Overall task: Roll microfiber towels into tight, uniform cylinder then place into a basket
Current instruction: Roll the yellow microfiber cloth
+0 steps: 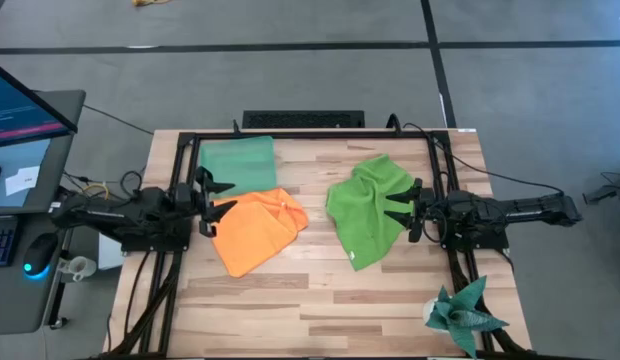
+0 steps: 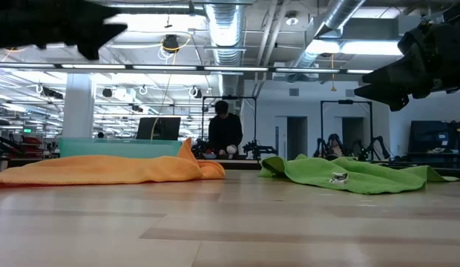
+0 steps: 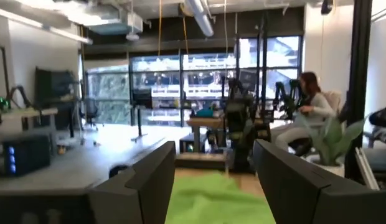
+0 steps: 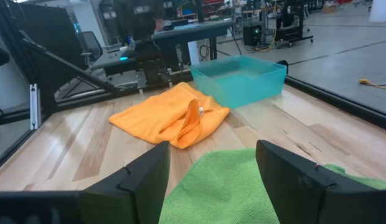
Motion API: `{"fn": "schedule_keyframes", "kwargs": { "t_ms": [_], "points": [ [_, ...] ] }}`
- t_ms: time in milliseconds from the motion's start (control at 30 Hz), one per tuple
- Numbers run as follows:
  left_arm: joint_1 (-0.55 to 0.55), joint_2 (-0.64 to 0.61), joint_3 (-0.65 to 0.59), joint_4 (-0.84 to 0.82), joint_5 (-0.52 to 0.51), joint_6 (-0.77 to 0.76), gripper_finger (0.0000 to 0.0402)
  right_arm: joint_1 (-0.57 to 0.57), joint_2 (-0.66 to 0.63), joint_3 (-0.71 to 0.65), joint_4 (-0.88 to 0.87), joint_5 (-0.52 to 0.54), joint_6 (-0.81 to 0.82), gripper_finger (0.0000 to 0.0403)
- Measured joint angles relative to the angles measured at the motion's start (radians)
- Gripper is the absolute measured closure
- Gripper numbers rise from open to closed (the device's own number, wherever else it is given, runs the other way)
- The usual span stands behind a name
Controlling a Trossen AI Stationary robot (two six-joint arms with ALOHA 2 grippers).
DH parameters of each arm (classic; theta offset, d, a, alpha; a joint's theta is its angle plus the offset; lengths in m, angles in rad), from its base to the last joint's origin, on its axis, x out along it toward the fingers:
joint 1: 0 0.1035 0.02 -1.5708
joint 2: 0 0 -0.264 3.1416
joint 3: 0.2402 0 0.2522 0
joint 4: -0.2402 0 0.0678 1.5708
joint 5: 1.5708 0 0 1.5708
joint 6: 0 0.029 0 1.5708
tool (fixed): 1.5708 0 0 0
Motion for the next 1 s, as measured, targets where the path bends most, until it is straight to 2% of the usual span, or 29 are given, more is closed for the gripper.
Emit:
{"fn": "schedule_keyframes", "kwargs": {
  "t_ms": [100, 233, 467, 600, 767, 1000],
  "points": [
    [0.0, 0.097, 0.103, -0.074, 0.03, 0.025, 0.0196, 0.0, 0.0, 0.0, 0.0, 0.0, 0.0, 0.0143],
    [-0.013, 0.268, 0.28, -0.323, 0.058, 0.003, 0.0197, 0.0, 0.0, 0.0, 0.0, 0.0, 0.0, 0.0143],
    [-0.112, 0.563, 0.512, -0.718, -0.023, -0.19, 0.0197, 0.0, 0.0, 0.0, 0.0, 0.0, 0.0, 0.0143],
    [-0.189, 0.702, 0.545, -0.809, -0.05, -0.328, 0.0197, 0.0, 0.0, 0.0, 0.0, 0.0, 0.0, 0.0143],
    [-0.301, 0.847, 0.546, -0.844, -0.052, -0.487, 0.0197, 0.0, 0.0, 0.0, 0.0, 0.0, 0.0, 0.0143],
    [-0.44, 0.996, 0.547, -0.854, -0.033, -0.797, 0.0197, 0.0, 0.0, 0.0, 0.0, 0.0, 0.0, 0.0143]
  ]
}}
